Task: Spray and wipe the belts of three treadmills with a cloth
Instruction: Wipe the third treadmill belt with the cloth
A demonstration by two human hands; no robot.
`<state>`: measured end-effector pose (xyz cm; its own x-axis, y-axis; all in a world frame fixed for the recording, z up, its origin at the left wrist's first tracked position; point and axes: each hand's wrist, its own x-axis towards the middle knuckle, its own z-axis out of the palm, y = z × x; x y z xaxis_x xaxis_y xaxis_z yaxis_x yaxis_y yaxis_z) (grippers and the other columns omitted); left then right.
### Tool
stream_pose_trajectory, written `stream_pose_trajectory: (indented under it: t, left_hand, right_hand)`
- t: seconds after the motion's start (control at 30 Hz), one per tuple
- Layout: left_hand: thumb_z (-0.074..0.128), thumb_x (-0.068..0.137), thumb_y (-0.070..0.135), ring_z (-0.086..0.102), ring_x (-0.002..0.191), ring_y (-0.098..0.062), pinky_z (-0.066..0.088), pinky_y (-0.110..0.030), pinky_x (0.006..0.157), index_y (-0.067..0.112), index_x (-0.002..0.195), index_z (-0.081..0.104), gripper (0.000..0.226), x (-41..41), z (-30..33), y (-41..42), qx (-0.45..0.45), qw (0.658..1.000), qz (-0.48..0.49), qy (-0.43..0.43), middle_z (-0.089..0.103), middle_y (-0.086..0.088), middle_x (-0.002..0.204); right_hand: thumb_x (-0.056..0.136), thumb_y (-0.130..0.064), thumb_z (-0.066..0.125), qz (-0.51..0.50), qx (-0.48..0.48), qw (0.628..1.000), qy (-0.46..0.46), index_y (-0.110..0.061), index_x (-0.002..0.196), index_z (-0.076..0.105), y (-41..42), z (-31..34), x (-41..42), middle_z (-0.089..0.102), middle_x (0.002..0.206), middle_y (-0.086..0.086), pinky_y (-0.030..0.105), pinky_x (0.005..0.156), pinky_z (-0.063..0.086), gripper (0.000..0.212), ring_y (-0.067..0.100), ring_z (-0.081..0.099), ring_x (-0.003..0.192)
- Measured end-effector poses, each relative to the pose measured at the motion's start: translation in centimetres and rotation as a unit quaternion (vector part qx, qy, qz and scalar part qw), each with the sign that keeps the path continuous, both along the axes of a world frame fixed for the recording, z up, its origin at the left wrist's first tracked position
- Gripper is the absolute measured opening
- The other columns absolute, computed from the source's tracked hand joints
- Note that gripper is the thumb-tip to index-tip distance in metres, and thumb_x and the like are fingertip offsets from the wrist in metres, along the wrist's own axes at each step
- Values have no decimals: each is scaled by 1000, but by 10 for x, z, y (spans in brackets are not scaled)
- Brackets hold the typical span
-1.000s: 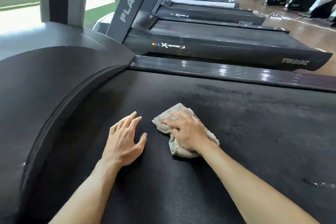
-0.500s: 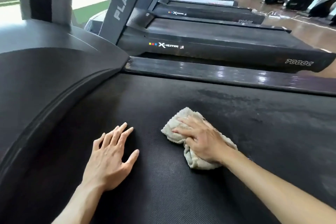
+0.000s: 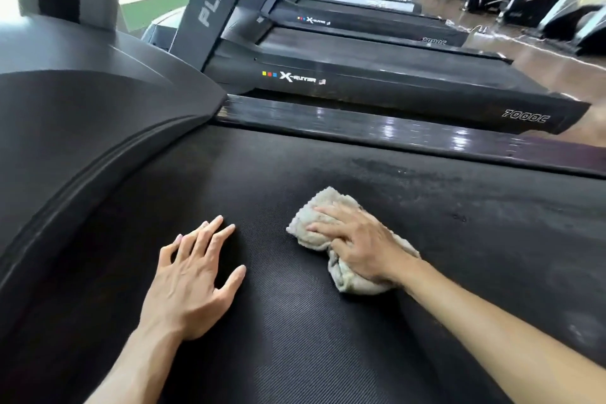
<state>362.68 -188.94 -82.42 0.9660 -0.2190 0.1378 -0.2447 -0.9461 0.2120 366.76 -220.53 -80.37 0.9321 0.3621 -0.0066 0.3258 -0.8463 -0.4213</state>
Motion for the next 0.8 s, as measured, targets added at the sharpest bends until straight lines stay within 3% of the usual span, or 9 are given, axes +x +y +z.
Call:
stream_pose_trajectory:
  t: [0.17,0.27,0.37,0.43,0.57,0.63,0.7,0.8]
  left_hand:
    - [14,86,72,11,154,-6,11,-36,123,38,156,25,79,0,3,-2,3,1000,3,10,14,18,166]
    - [9,85,72,6,154,-3,8,-35,124,40,157,20,80,-1,3,-1,2,1000,7,5,9,20,166]
    - [10,85,72,5,153,-3,8,-34,123,40,157,21,80,-1,4,0,-6,1000,6,0,9,20,166]
    - [11,85,72,6,153,-3,7,-34,123,39,157,22,80,-1,4,-1,-8,1000,4,0,10,20,166]
    - [15,86,72,11,153,-5,10,-36,123,37,156,27,79,-1,3,-1,-8,1000,5,2,15,18,166]
    - [15,86,71,12,153,-5,12,-37,123,38,156,27,78,-1,3,-1,4,1000,8,3,16,18,166]
    - [16,86,72,13,153,-5,14,-38,122,38,155,27,78,1,2,-1,12,1000,8,5,17,18,165]
    - [18,87,72,16,152,-6,16,-39,123,37,155,30,77,0,3,-1,5,1000,8,6,19,17,165]
  right_hand:
    - [89,-48,30,-171,-9,985,19,-51,142,54,1,-2,83,41,160,-15,40,124,25,59,18,32,150]
    - [83,-57,22,-125,2,992,6,-53,143,52,39,-8,101,37,162,-18,41,126,21,67,15,29,152]
    - [95,-36,35,5,-13,1000,2,-45,143,56,41,-2,53,32,161,-22,33,129,2,53,3,13,152]
    - [89,-41,30,18,14,1000,-9,-43,139,61,15,-4,27,37,161,-17,36,130,6,59,3,18,154]
    - [97,-38,34,-118,7,993,-6,-46,138,61,-2,-7,65,45,157,-18,34,125,21,50,11,32,150]
    - [91,-49,25,-163,0,986,11,-52,137,57,17,-9,88,48,155,-17,38,121,29,56,18,42,144]
    - [84,-52,20,-151,8,988,11,-51,134,58,39,-7,102,52,153,-12,46,120,30,62,25,47,141]
    - [92,-49,31,-52,-26,998,9,-52,136,60,46,-7,71,46,158,-13,42,124,23,52,21,37,148]
